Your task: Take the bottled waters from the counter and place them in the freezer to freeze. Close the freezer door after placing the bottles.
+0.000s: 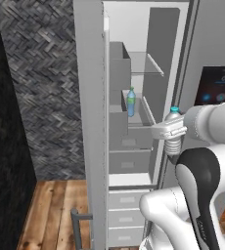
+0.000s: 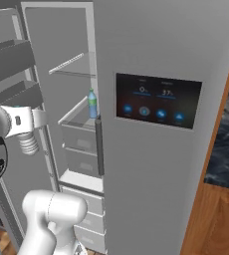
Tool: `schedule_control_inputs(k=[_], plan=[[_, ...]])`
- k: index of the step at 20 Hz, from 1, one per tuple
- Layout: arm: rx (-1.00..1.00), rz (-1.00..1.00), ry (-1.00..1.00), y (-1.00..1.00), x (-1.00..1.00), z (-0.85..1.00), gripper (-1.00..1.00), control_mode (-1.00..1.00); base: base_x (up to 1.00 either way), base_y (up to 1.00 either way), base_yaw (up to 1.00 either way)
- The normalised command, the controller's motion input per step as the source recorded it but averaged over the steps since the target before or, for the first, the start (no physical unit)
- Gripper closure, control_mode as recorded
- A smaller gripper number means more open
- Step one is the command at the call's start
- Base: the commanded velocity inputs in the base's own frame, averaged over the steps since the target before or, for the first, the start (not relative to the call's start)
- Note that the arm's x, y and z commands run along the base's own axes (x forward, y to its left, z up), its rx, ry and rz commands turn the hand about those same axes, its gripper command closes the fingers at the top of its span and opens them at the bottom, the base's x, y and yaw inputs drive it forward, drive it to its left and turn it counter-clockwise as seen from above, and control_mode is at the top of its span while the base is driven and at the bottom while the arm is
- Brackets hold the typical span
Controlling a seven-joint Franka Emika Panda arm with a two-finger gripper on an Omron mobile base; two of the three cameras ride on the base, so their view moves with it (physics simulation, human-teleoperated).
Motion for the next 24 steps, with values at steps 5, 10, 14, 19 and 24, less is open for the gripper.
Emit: schedule_control_inputs(k=[5, 10, 14, 19, 24], plan=[[0.0, 0.0, 0.0, 0.0, 0.0, 0.0, 1.0, 1.0, 0.13, 0.0, 0.0], [0.0, 0.0, 0.0, 0.0, 0.0, 0.0, 1.0, 1.0, 0.03, 0.0, 0.0], [0.0, 0.0, 0.0, 0.0, 0.0, 0.0, 1.0, -1.0, 0.0, 0.0, 0.0], [0.0, 0.0, 0.0, 0.0, 0.0, 0.0, 1.0, -1.0, 0.0, 0.0, 0.0], [0.0, -0.13, 0.0, 0.01, 0.18, 0.0, 1.0, -1.0, 0.0, 0.0, 0.0]])
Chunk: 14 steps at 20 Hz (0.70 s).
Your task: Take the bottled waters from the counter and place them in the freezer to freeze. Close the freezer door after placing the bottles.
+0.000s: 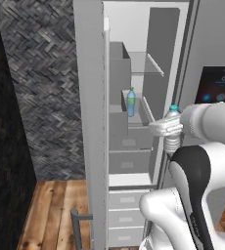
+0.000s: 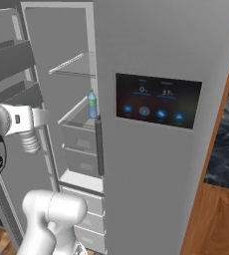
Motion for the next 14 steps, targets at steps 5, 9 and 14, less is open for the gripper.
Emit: schedule_control_inputs(k=[5, 9, 14], plan=[[0.06, -0.3, -0.02, 0.0, 0.51, 0.07, 1.0, -1.0, 0.0, 0.0, 0.0], [0.15, -0.06, -0.02, -0.08, 0.27, 0.25, 1.0, -1.0, 0.0, 0.0, 0.0], [0.2, 0.03, 0.0, -0.22, 0.03, 0.29, 1.0, -1.0, 0.0, 0.0, 0.0]])
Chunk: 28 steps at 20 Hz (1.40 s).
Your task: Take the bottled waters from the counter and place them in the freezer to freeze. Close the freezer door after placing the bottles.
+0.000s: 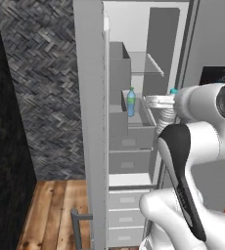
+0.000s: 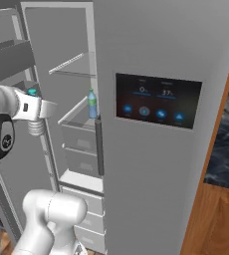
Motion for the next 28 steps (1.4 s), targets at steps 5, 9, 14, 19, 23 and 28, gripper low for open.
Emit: schedule_control_inputs(k=[5, 9, 14, 19, 23, 28], plan=[[0.07, 0.08, 0.0, -0.03, 0.46, 0.08, 1.0, -1.0, 0.0, 0.0, 0.0], [0.0, 0.05, 0.0, 0.0, 0.43, 0.07, 1.0, -1.0, 0.0, 0.0, 0.0], [-0.01, 0.04, 0.0, 0.01, 0.38, 0.09, 1.0, -1.0, 0.0, 0.0, 0.0], [-0.05, 0.0, 0.0, 0.07, 0.35, 0.11, 1.0, -1.0, 0.0, 0.0, 0.0], [-0.04, 0.0, 0.0, 0.01, 0.36, 0.2, 1.0, -1.0, 0.0, 0.0, 0.0], [-0.01, 0.0, 0.0, 0.0, 0.39, 0.2, 1.0, -1.0, 0.0, 0.0, 0.0]])
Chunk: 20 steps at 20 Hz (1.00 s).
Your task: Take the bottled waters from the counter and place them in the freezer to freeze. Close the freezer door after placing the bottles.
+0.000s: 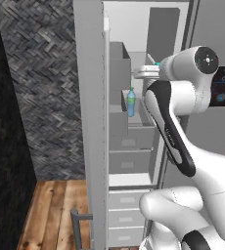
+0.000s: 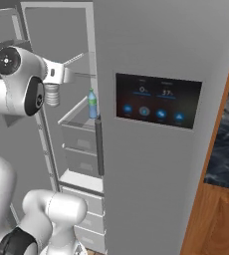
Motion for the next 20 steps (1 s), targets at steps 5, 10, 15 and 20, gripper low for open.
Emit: schedule_control_inputs(k=[5, 10, 15, 20], plan=[[0.0, 0.0, 0.0, 0.01, 0.44, 0.15, 1.0, -1.0, 0.0, 0.0, 0.0], [0.0, 0.0, 0.0, 0.0, 0.42, 0.0, 1.0, -1.0, 0.0, 0.0, 0.0], [0.0, 0.0, 0.0, 0.0, 0.27, 0.0, 1.0, -1.0, 0.0, 0.0, 0.0], [0.0, 0.0, 0.0, 0.0, 0.3, 0.0, 1.0, -1.0, 0.0, 0.0, 0.0]])
